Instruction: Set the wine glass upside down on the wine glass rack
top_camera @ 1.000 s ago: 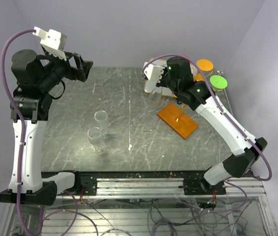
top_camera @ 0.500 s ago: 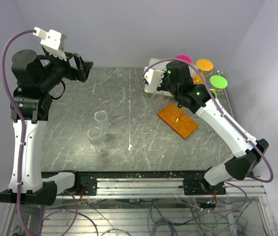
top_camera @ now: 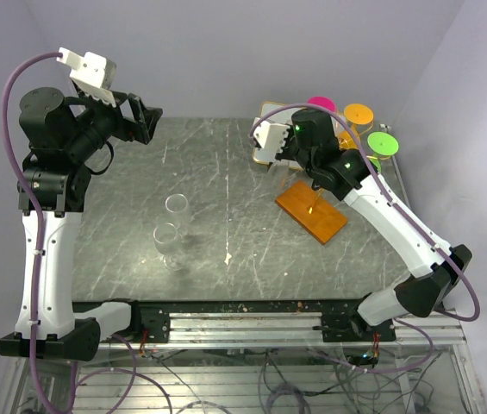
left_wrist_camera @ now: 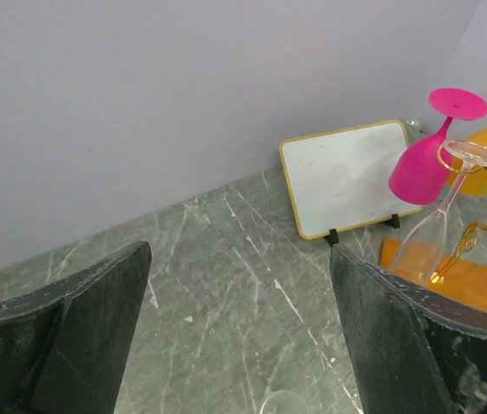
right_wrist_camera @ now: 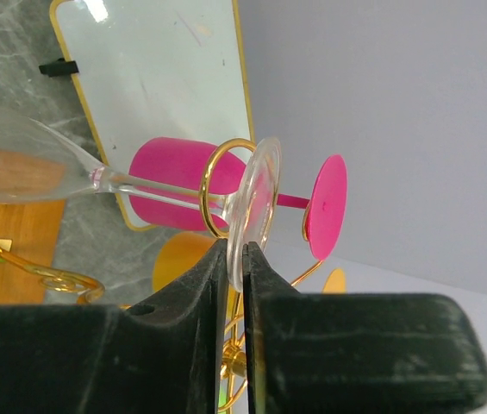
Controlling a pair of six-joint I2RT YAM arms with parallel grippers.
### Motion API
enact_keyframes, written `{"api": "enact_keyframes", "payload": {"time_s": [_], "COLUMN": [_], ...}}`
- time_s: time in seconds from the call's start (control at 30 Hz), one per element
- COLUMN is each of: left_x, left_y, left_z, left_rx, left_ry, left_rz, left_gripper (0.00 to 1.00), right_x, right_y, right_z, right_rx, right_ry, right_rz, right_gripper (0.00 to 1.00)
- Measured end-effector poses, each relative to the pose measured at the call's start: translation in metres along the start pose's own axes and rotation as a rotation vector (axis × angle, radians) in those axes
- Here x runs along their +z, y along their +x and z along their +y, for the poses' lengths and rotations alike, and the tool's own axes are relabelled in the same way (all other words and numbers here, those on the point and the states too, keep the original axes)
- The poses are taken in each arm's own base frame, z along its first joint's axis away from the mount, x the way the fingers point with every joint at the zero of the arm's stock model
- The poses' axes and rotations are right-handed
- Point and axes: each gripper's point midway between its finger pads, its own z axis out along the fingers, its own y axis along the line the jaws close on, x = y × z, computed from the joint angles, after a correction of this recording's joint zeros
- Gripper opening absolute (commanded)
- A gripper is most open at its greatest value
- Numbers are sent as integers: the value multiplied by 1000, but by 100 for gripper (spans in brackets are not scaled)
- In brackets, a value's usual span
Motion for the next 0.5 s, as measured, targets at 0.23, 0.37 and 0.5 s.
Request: {"api": "enact_keyframes", "payload": {"time_s": [0.23, 0.37, 0.5], "left_x": [0, 0, 0], "left_y": [2, 2, 2], "left_z": [-1, -1, -1], "left_rx": [-2, -2, -1], "left_ry": [6, 6, 6], "left_rz": [3, 4, 4], "left_gripper": [95, 95, 95], "right_x": [-1, -1, -1], "right_y": [1, 1, 1], "right_z": [2, 4, 5], "right_rx": [1, 1, 1], "right_ry": [-10, -18, -23], "right_rz": [1, -2, -3], "right_gripper": [15, 19, 22]}}
